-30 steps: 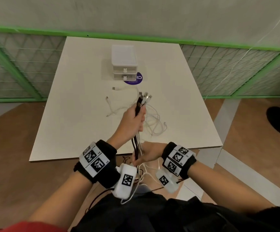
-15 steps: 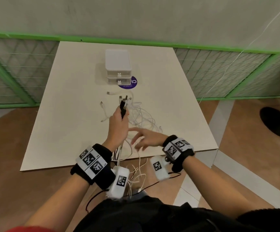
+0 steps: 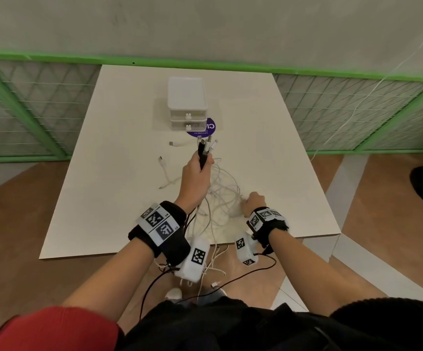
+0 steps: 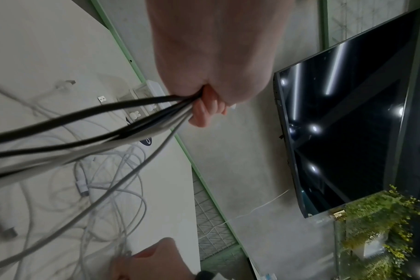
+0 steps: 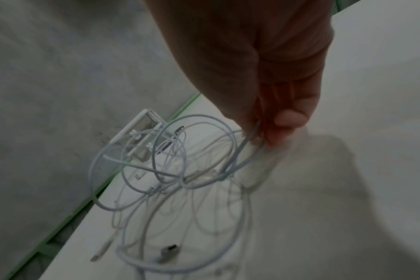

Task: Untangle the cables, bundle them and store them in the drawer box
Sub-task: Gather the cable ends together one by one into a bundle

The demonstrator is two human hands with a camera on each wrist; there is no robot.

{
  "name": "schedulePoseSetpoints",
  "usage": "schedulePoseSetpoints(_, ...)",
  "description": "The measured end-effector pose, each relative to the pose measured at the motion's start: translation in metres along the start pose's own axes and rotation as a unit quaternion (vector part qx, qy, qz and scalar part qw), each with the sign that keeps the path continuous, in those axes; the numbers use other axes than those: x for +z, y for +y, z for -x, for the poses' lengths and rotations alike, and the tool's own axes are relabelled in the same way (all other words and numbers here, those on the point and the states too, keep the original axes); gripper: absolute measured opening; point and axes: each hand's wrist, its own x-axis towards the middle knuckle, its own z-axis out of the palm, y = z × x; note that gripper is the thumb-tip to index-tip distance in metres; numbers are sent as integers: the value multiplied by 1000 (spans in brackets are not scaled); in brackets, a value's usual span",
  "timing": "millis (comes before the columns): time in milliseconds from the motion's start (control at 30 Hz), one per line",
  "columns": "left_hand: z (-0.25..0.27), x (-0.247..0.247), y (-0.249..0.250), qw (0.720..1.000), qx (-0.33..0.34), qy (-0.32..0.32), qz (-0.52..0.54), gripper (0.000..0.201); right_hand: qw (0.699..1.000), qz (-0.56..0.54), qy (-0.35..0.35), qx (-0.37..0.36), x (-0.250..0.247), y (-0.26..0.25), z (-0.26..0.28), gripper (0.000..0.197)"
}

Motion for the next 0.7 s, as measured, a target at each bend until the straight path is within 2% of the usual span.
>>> schedulePoseSetpoints(167, -10, 3, -5, 999, -31, 4, 8, 17, 981, -142, 103, -85, -9, -13, -6, 29)
schedulePoseSetpoints(333, -17, 1, -9, 998, -45, 20, 37, 25, 951, -230, 139, -151, -29, -29, 8, 18)
schedulePoseSetpoints(467, -21, -3, -12, 997, -48, 31, 49, 23, 937, -229, 182, -191, -37, -33, 16, 21)
schedulePoseSetpoints(567, -20, -4, -13, 997, -42, 30, 49, 18, 904, -247, 258, -235, -43, -38, 22, 19)
schedulePoseSetpoints(700, -19, 4, -9, 999, -21, 25, 27, 21, 855, -327, 226, -333, -49, -68, 50, 13)
